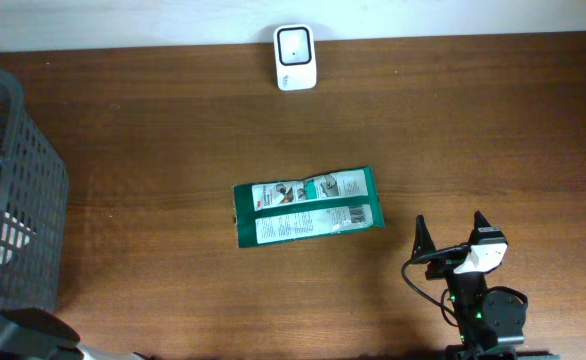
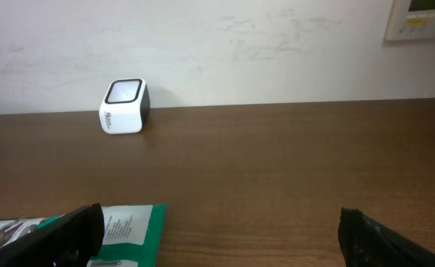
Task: Scan the item barcode
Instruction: 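Move the left gripper back into the basket and grasp the green bottle, then carry the green bottle with the left gripper and set it upright on the table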
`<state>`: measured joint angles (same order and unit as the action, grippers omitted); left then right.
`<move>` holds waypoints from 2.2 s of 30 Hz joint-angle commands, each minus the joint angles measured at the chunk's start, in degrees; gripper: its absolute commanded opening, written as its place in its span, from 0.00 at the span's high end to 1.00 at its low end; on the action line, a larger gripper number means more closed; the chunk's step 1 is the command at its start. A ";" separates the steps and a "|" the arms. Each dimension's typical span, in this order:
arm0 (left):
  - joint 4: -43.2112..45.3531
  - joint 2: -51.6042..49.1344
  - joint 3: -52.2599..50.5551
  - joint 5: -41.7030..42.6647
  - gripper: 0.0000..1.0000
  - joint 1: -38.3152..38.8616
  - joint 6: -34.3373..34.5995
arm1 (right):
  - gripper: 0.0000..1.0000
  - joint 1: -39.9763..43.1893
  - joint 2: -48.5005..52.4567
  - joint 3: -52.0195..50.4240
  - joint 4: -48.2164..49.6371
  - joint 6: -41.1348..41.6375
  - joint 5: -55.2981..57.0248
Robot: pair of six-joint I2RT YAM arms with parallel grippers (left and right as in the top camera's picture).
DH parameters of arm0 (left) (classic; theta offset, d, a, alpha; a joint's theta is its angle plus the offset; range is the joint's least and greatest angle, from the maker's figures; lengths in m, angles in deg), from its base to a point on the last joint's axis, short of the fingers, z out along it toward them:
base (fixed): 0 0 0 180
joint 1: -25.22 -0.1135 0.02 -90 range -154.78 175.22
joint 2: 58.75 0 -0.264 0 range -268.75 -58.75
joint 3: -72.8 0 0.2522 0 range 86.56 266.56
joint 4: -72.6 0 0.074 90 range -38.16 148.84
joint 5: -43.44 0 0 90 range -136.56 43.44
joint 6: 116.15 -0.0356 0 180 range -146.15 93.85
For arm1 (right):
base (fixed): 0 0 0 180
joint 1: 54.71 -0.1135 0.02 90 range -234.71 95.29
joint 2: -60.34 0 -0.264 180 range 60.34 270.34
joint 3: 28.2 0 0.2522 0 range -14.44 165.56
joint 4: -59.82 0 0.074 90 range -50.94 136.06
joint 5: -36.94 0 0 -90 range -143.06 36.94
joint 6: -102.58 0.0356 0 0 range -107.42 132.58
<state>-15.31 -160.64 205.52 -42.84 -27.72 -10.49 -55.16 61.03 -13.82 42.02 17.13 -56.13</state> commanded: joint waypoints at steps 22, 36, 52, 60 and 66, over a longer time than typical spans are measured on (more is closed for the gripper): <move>-8.37 -0.04 18.21 -0.83 0.42 48.76 -1.27 | 0.02 0.09 -0.44 -0.31 -0.24 0.33 -0.13; 2.19 -14.58 -7.93 -5.16 0.45 63.23 -1.25 | 0.02 0.09 -0.44 -0.31 -0.24 0.33 -0.13; 12.68 -24.13 -13.40 -4.00 0.44 65.99 -1.16 | 0.02 0.09 -0.44 -0.31 -0.24 0.33 -0.13; 11.28 -24.28 -13.40 -3.54 0.41 67.80 -1.18 | 0.02 0.09 -0.44 -0.31 -0.24 0.35 -0.15; 7.37 -24.28 -13.40 -7.56 0.41 67.80 -1.20 | 0.02 0.09 -0.44 -0.31 -0.24 0.35 -0.13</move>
<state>-6.04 -184.22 192.42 -48.47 40.01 -11.04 -55.16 61.03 -13.82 42.02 17.13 -56.16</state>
